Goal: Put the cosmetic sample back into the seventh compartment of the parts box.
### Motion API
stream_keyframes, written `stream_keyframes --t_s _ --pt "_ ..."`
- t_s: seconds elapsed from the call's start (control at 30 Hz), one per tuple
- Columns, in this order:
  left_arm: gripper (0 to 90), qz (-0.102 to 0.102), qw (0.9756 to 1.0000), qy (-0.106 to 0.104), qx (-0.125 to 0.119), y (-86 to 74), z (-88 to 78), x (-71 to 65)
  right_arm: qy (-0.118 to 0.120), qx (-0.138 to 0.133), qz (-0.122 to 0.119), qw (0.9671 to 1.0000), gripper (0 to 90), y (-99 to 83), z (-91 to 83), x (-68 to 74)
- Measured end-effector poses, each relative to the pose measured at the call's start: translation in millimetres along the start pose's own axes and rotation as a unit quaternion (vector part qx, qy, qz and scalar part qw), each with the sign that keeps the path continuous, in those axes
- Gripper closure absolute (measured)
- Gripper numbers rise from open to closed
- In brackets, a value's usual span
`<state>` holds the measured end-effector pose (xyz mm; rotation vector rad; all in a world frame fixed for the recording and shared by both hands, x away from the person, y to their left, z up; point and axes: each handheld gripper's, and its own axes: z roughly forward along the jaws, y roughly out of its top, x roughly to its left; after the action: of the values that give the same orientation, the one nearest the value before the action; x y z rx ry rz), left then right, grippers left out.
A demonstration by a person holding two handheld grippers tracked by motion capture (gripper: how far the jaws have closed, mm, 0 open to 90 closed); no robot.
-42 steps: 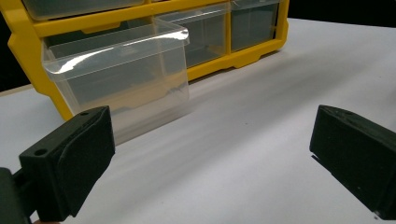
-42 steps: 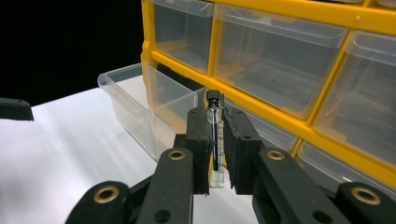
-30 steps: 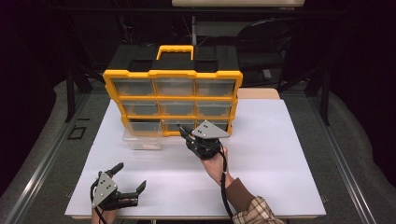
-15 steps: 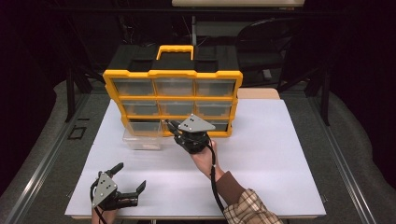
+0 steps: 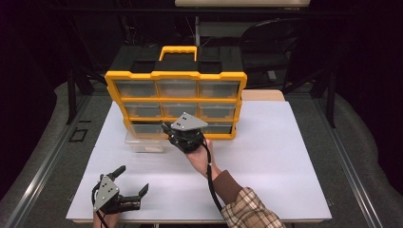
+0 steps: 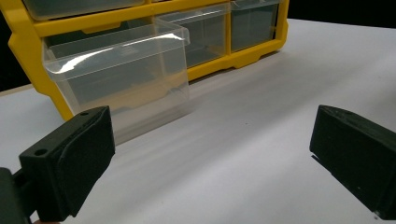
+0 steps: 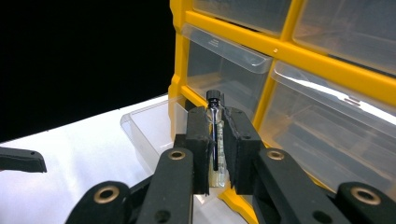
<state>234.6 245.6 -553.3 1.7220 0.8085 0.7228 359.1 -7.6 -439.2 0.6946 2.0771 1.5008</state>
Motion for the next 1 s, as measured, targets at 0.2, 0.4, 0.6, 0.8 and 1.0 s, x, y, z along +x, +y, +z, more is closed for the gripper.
stream_keyframes --t_s 0.2,0.4,0.6,0.8,1.0 --pt "0.0 0.001 1.0 0.0 0.001 0.1 -0.2 0.0 0.008 0.006 -0.002 0.9999 81.1 4.1 6.0 2.0" --pt "0.0 0.0 1.0 0.001 0.0 0.0 -0.5 0.2 0.016 0.014 -0.01 0.9997 81.1 8.0 11.6 3.3" --pt "0.0 0.0 1.0 0.0 -0.001 0.1 -0.6 0.3 0.024 0.028 -0.011 0.9992 81.1 11.5 18.7 3.3" --pt "0.0 0.0 1.0 0.001 -0.001 0.2 -0.7 0.2 0.039 0.053 -0.015 0.9977 81.1 14.8 27.3 4.7" --pt "0.0 0.0 1.0 0.0 -0.002 0.1 -0.6 0.3 0.053 0.078 -0.017 0.9954 81.1 16.9 37.5 5.8"
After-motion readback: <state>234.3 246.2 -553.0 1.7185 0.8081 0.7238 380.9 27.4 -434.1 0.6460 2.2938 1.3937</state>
